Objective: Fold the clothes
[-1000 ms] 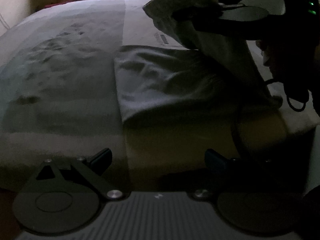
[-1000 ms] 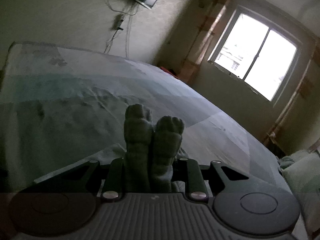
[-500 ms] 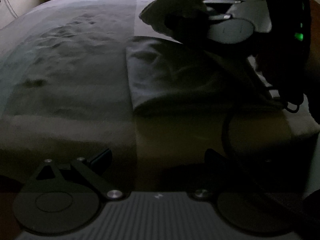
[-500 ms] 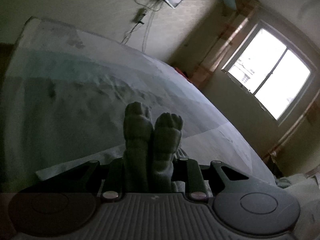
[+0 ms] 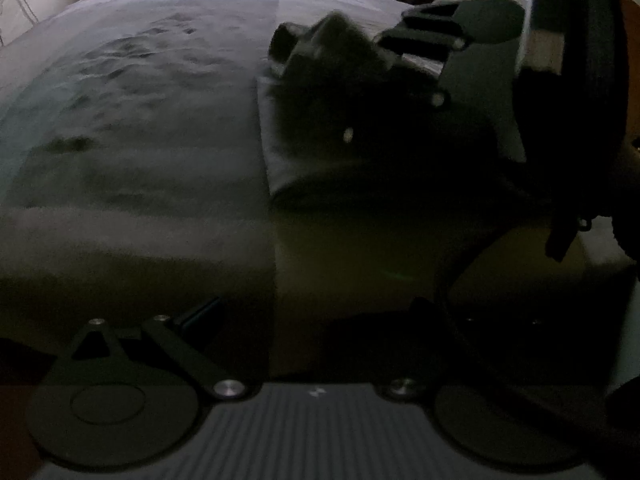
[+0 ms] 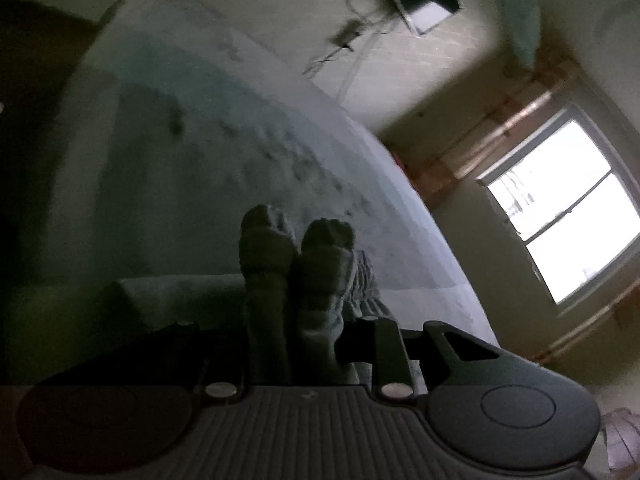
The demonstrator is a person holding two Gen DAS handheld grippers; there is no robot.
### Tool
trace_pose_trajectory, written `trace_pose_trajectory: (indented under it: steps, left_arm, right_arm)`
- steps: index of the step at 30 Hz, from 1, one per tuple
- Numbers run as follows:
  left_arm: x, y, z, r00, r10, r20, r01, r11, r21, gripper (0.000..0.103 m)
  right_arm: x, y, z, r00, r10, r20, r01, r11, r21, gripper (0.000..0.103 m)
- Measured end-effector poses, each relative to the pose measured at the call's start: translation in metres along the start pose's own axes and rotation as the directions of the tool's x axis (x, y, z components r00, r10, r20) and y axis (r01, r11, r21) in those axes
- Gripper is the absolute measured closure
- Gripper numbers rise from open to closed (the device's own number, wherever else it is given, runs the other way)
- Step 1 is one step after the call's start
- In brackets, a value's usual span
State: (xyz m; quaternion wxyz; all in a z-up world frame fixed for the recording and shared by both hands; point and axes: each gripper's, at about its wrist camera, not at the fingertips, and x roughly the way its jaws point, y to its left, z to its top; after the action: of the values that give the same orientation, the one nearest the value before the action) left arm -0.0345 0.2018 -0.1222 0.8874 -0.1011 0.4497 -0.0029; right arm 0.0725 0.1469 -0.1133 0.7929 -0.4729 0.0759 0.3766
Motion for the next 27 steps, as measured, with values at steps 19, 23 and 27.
trace_pose_trajectory:
  steps: [19, 23, 27]
  left_arm:
    - [-0.023, 0.001, -0.017, 0.997, 0.074, -0.017, -0.075, 0.996, -0.052, 0.004]
    - [-0.029, -0.001, -0.021, 0.996, 0.089, -0.019, -0.09, 0.994, -0.063, 0.004]
    - [-0.031, 0.001, -0.022, 0.994, 0.102, -0.032, -0.104, 0.992, -0.064, 0.004]
  right_arm:
    - [-0.032, -0.084, -0.009, 0.933, 0.339, 0.118, -0.355, 0.824, 0.441, 0.034]
    - [-0.003, -0.094, -0.029, 0.946, 0.322, 0.02, -0.277, 0.778, 0.563, 0.034]
    - [0.003, -0.079, -0.044, 0.907, 0.421, -0.015, -0.328, 0.729, 0.601, 0.034]
